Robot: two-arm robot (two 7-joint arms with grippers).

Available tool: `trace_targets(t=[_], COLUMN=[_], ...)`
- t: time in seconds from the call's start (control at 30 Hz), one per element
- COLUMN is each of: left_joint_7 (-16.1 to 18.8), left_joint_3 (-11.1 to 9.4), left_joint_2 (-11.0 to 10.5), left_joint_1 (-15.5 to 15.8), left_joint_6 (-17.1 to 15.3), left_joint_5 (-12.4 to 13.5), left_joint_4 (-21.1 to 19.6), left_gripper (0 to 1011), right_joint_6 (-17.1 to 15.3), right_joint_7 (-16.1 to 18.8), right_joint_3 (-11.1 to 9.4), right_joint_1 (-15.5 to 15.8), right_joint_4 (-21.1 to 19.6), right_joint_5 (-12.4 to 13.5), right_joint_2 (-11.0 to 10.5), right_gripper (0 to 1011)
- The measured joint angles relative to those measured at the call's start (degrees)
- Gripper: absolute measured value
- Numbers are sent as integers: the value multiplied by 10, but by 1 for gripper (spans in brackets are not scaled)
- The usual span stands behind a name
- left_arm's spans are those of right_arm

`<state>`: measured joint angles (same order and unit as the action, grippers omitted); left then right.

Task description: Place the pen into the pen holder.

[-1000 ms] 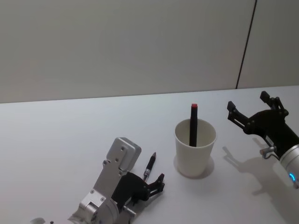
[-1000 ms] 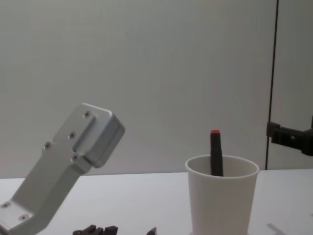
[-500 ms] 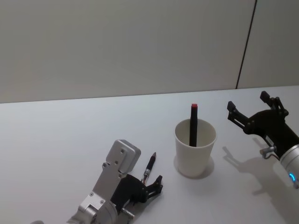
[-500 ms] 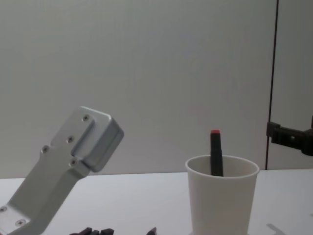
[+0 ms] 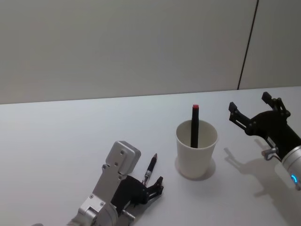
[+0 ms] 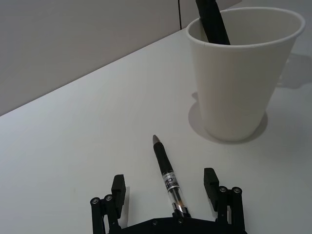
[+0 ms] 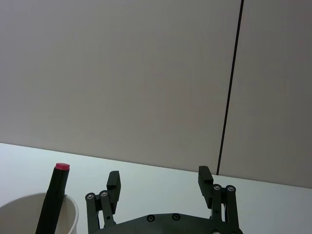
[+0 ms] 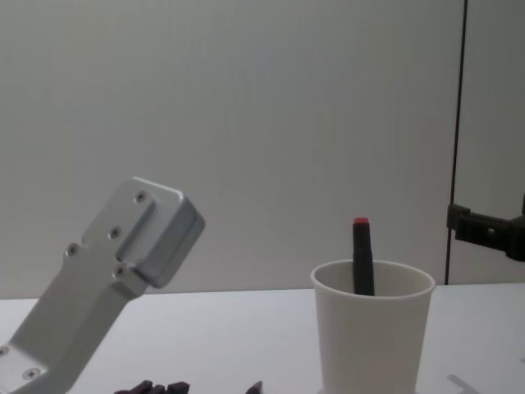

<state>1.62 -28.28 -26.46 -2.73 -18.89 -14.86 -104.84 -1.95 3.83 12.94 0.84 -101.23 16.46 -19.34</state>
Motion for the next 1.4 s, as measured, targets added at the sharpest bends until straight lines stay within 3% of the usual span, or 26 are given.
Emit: trace_targets(t=[0.6,1.4], left_joint_7=[10,-7], left_joint_3=[8,11], left_joint_2=[7,12], left_joint_1=[-7,-7], left_joint_6=[13,-6], left_joint_5=[-31,-9], left_joint_4=[1,-2], left_gripper=[1001,1001], right_joint_6=[0,0], right_joint_7=[0,0], right_joint_3=[0,0], right_joint_1=[0,0], right_joint_4=[0,0], right_joint_5=[0,0], right_joint_2=[0,0], right_gripper=[1002,1001])
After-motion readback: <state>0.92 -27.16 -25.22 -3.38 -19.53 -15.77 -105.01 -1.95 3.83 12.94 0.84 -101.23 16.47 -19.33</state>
